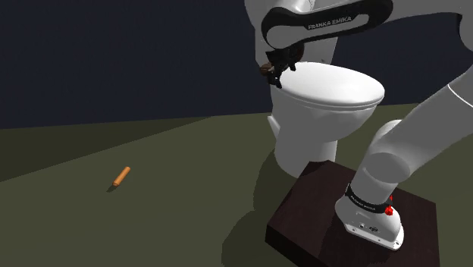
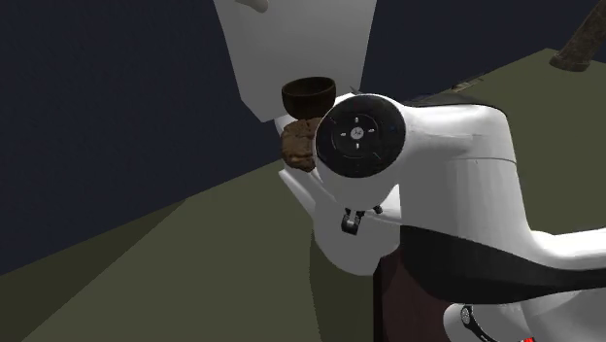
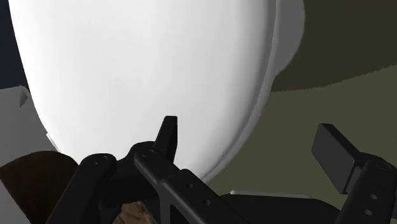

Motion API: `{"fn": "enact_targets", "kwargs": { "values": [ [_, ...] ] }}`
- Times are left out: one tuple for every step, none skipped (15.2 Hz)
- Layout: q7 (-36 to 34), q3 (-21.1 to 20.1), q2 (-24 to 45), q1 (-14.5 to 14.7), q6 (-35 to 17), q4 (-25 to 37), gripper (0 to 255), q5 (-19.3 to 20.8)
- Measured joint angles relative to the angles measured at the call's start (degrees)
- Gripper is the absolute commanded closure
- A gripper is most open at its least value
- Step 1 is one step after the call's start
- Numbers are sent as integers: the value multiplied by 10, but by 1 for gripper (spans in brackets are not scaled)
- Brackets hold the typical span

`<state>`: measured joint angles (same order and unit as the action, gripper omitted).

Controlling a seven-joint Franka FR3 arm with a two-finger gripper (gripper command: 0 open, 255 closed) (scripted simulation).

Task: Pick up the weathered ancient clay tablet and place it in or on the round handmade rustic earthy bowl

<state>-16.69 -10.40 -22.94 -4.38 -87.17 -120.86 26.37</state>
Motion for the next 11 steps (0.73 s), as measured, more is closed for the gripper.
{"fn": "enact_targets", "kwargs": {
  "values": [
    [-13, -15, 28, -3, 5, 14, 0, 30],
    [-23, -28, 58, -7, 13, 33, 0, 61],
    [-34, -38, 84, -10, 17, 42, 0, 94],
    [-47, -50, 116, -12, 26, 59, 0, 127],
    [-59, -58, 141, -13, 34, 67, 0, 160],
    [-67, -65, 169, -14, 46, 82, 0, 194],
    [-76, -73, 201, -13, 62, 102, 0, 229],
    [-84, -78, 233, -10, 78, 120, 0, 264],
    [-90, -78, 261, -9, 89, 132, 0, 300],
    [-93, -80, 291, -5, 107, 151, 0, 335],
    [-97, -79, 320, 0, 121, 166, 0, 371]
  ]
}}
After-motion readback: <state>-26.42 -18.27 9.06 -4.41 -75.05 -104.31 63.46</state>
